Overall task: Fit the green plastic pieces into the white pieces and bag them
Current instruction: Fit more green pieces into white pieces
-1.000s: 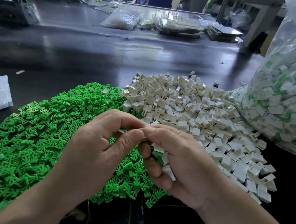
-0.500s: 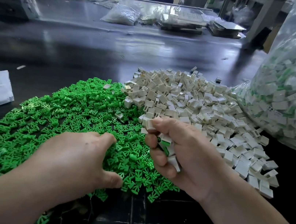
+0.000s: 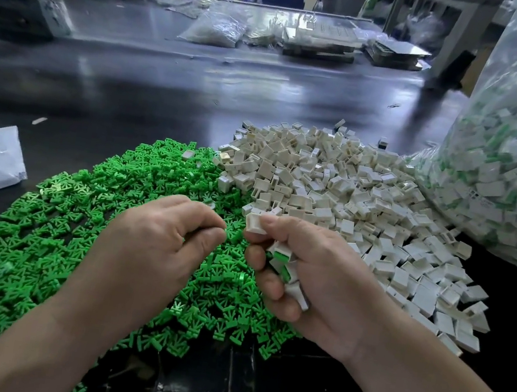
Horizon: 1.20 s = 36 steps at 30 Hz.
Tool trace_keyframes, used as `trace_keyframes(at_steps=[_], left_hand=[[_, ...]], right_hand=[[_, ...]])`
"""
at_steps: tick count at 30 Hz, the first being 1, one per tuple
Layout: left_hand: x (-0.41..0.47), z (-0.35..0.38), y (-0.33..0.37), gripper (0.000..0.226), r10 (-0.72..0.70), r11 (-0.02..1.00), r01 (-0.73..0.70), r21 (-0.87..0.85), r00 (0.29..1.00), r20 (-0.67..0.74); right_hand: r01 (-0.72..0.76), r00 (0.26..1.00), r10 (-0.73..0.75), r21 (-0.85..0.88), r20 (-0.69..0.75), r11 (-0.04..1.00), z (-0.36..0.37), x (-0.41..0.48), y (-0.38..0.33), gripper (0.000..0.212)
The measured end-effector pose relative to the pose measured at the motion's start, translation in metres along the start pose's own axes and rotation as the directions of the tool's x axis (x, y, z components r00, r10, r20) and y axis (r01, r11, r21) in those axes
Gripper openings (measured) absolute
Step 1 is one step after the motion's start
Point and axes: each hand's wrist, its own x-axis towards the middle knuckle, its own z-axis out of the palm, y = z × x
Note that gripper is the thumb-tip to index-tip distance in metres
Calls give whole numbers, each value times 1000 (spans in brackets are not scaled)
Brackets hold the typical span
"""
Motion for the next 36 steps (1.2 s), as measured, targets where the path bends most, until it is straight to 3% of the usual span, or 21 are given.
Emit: trace_keyframes(at_steps=[4,7,11,21,27,36], left_hand=[[-1,1,6,14,-145,898,157,-412,988,61],[0,1,10,21,-138,766,212,-606,976,166],[0,1,14,23,-107,702,224,-676,972,210],[1,5,14,11,-238,450,325,-832,941,239],[0,4,15,35,-166,456,316,-832,949,269],[-1,4,16,17,-200,548,246,-800,967,160]], right_hand=[[-15,1000,15,20,4,1000,1,-1,-2,22],[-11,1000,11,21,-6,1000,2,-2,-2,21],[-3,1000,3,29,-15,1000,3,-3,-3,19],[-11,1000,9,112,18,994,2,-3,-2,23],[4,999,-6,52,35,999,3,-4,-1,18],[129,991,-125,-106,47,986,4,-6,-1,23]])
